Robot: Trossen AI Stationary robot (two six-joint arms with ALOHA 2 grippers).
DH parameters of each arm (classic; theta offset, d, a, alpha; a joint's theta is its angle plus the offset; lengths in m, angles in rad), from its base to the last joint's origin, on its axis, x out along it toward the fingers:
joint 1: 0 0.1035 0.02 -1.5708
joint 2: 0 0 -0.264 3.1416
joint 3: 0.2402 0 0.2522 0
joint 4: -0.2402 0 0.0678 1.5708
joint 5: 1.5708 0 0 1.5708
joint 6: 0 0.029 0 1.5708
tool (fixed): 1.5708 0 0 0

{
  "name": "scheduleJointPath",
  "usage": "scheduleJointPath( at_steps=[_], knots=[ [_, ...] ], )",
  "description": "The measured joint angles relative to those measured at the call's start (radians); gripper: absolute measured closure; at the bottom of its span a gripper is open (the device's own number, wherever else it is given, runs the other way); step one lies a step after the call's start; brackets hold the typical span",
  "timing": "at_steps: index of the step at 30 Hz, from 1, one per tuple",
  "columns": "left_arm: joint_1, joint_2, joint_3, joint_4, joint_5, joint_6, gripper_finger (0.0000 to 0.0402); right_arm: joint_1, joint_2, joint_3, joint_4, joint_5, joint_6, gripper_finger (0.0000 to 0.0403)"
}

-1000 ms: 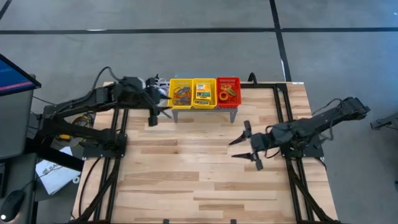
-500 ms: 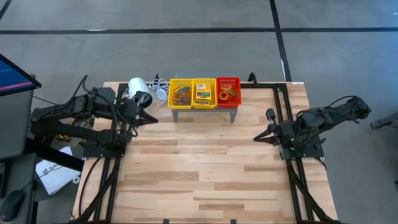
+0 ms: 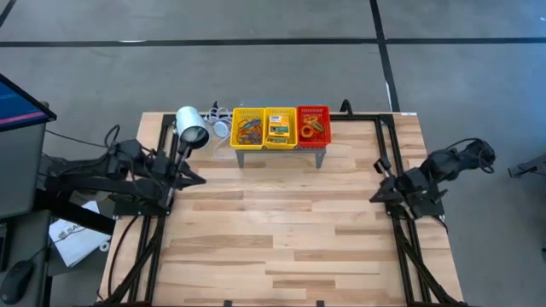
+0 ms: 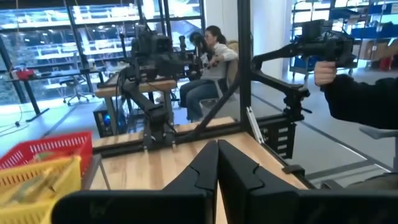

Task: Pick & Place Office Desk Supplies
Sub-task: Return to Home Position

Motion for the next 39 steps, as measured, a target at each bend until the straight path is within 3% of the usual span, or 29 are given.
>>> scheduleJointPath(
  at_steps=[10,16,23,28,39],
  knots=[
    [0.004,-0.019,-0.194,0.220,0.094,-0.049,0.0400,-0.003,-0.192,-0.234,0.146,-0.077,0.037,0.0402],
    [0.063,-0.019,-0.262,0.292,0.096,-0.064,0.0400,-0.033,-0.253,-0.339,0.226,-0.079,0.042,0.0403],
    [0.168,-0.017,-0.299,0.366,0.205,-0.126,0.0400,-0.143,-0.270,-0.384,0.231,-0.113,0.091,0.0403],
    [0.207,-0.013,-0.299,0.354,0.207,-0.129,0.0399,-0.253,-0.270,-0.421,0.232,-0.115,0.103,0.0403],
    [0.220,-0.010,-0.300,0.283,0.207,-0.081,0.0400,-0.444,-0.270,-0.435,0.216,-0.244,0.129,0.0403]
  ],
)
